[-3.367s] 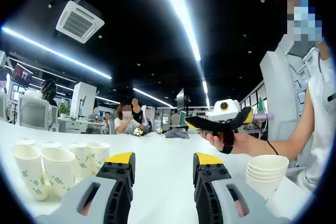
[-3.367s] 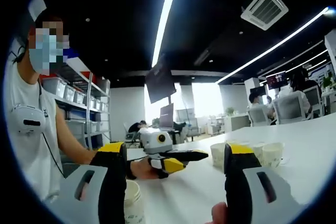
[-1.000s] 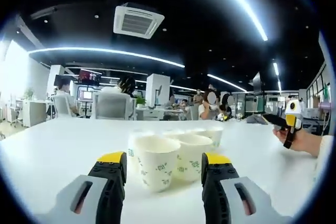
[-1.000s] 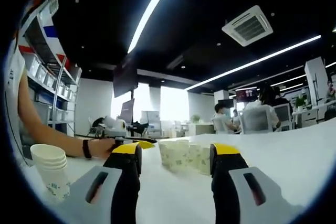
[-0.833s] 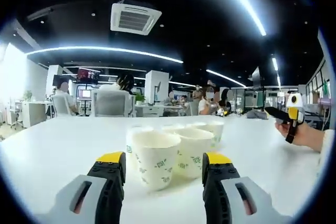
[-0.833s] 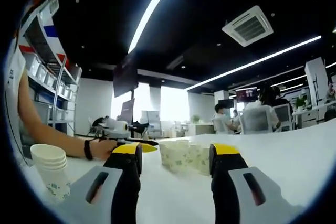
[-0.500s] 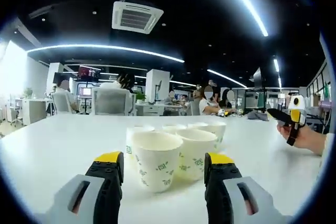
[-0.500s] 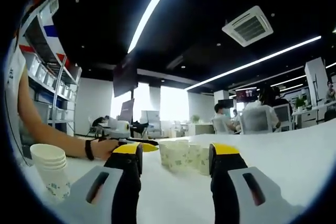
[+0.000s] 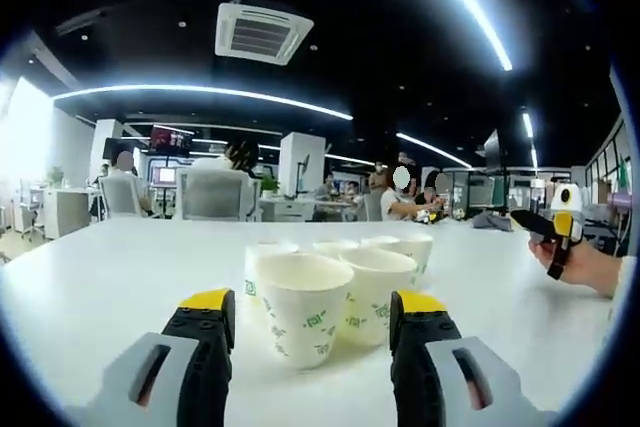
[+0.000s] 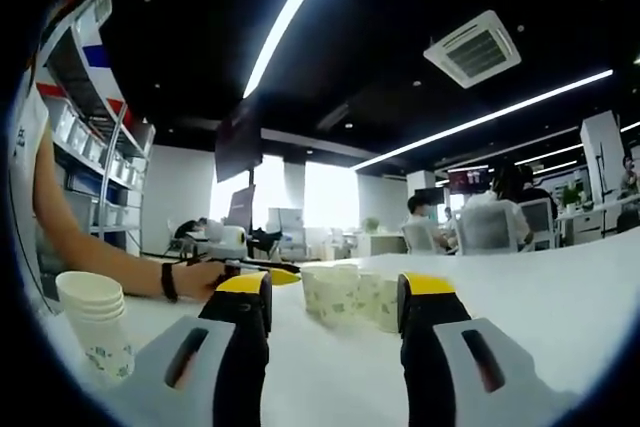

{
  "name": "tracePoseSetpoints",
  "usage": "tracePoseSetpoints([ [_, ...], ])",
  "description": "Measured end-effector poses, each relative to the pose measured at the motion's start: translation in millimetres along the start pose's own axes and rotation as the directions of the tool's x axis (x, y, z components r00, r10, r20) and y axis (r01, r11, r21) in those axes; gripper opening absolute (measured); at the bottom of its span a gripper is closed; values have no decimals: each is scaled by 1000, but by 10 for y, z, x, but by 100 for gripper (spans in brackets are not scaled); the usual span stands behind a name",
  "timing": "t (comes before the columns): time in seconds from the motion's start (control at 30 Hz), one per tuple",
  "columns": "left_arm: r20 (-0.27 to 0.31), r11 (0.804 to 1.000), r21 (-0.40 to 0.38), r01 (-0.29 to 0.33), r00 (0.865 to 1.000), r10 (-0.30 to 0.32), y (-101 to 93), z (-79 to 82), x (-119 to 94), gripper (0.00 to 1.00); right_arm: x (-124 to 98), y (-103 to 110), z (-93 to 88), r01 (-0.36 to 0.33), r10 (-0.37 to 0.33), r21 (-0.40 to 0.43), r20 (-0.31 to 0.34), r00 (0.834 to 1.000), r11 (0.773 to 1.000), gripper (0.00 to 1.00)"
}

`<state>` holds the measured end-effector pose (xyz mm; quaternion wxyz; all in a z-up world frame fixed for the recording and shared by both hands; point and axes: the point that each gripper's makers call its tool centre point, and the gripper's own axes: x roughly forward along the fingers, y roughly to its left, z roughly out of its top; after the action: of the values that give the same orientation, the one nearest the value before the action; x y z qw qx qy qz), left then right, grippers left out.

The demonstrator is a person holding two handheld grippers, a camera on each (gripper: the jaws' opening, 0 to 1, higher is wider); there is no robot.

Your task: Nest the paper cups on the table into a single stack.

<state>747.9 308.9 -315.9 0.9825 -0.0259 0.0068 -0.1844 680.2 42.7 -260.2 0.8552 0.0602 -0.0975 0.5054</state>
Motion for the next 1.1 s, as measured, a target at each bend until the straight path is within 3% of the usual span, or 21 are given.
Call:
tracePoseSetpoints([
  [0.5, -55, 1000, -1, 12, 998, -12, -2, -157, 44, 70, 2, -14, -17, 4, -4, 0, -3, 1000, 1000, 53],
  [1.1, -69, 999, 29, 22, 997, -20, -38, -116, 87, 69, -12, 7, -4, 10, -10, -3, -1, 1000, 1000, 52],
])
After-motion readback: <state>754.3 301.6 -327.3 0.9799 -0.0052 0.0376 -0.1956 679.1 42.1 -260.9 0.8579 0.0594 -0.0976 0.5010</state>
